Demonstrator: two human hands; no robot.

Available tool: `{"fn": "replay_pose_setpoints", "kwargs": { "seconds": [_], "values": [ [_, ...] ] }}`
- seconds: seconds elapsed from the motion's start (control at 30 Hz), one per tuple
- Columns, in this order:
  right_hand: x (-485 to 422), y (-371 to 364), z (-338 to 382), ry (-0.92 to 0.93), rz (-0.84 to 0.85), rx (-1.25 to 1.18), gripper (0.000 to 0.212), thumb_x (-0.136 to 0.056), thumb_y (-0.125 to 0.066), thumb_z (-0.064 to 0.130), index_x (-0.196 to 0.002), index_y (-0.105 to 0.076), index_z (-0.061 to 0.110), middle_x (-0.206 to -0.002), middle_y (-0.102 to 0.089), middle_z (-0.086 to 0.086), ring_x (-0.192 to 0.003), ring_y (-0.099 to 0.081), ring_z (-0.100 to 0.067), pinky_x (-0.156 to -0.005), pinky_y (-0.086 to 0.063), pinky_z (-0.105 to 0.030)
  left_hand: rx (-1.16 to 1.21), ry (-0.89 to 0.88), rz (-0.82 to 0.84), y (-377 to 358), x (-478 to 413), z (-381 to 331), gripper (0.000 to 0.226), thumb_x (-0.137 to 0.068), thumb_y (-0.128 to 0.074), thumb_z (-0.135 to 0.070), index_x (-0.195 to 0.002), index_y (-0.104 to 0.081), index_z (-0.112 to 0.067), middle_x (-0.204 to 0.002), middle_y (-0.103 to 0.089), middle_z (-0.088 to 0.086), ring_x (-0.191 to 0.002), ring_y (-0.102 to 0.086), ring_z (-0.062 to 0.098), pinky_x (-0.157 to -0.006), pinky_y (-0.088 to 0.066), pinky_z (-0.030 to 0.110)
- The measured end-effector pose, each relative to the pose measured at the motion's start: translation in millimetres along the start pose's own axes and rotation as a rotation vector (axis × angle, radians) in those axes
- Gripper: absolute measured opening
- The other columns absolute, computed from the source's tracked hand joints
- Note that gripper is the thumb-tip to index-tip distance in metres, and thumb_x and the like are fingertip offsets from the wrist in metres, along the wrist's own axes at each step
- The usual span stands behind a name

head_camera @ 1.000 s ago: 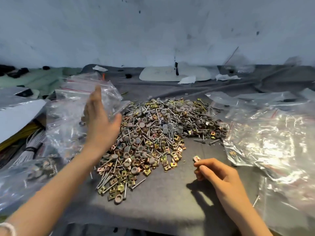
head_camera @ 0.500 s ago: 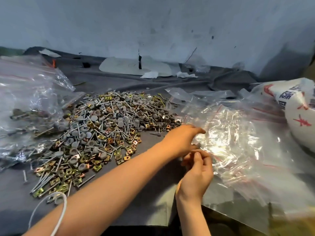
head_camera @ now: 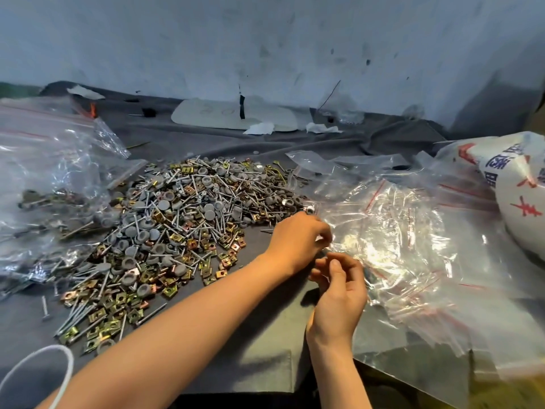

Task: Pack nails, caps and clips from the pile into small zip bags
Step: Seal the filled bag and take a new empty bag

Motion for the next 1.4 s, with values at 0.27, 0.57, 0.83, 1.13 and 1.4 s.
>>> {"fn": "replay_pose_setpoints", "kwargs": {
  "seconds": [0.27,0.57,0.83,1.13,1.4],
  "values": [
    [4.1,-3.1,8.3,0.060,0.045,0.083,0.023,-0.096,-0.047,0.001,-0.084,-0.060,0.017,-0.070,-0.064,0.010,-0.065,-0.057,-0.005,-0.061,-0.048,-0.017,0.094,-0.027,-0.027,4.4,6.4,-7.2,0.015,-0.089,-0.060,-0.015,-0.105,-0.059,-0.013,-0.109,-0.065,0.006,-0.107,-0.055,0.025,-0.085,-0.046,0.042],
    [9.1,60.7,89.3,0.560,-0.144,0.272,0.012,-0.091,-0.051,0.026,-0.090,-0.061,0.033,-0.081,-0.064,0.008,-0.074,-0.060,-0.013,-0.069,-0.049,-0.022,0.186,-0.511,0.374,-18.8,77.5,-62.9,0.071,-0.087,-0.071,-0.033,-0.148,-0.039,-0.016,-0.159,-0.027,0.005,-0.150,-0.013,0.017,-0.123,-0.009,0.035],
    [-13.3,64.6,102.3,0.535,-0.098,0.373,0.014,-0.091,-0.050,0.023,-0.090,-0.058,0.035,-0.077,-0.062,0.016,-0.073,-0.059,-0.004,-0.066,-0.049,-0.017,0.132,-0.542,0.343,-21.9,89.6,-69.6,0.035,-0.095,-0.057,-0.013,-0.129,-0.064,-0.017,-0.137,-0.059,0.001,-0.129,-0.051,0.019,-0.105,-0.039,0.039],
    [31.0,-9.0,102.9,0.851,0.324,0.498,0.006,-0.091,-0.056,0.021,-0.092,-0.061,0.016,-0.083,-0.063,0.001,-0.078,-0.061,-0.011,-0.073,-0.046,-0.021,1.248,0.431,-0.029,31.8,95.9,25.9,0.014,-0.089,-0.061,0.000,-0.081,-0.070,-0.006,-0.073,-0.074,0.006,-0.067,-0.073,0.016,-0.059,-0.055,0.016],
    [37.0,-53.6,32.6,0.713,0.669,0.699,0.017,-0.087,-0.062,0.017,-0.097,-0.067,0.004,-0.094,-0.061,-0.005,-0.088,-0.062,-0.022,-0.076,-0.050,-0.031,1.318,0.555,-0.152,32.4,124.3,53.9,0.018,-0.091,-0.054,0.005,-0.088,-0.072,0.000,-0.083,-0.075,0.008,-0.077,-0.072,0.011,-0.068,-0.056,0.016]
  ]
}}
Point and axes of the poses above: each hand's wrist, its own x-axis away from the middle knuckle, its own y-axis out of the back of the hand, z = x × y, the point moved 6 cm from there along -x, towards the middle knuckle
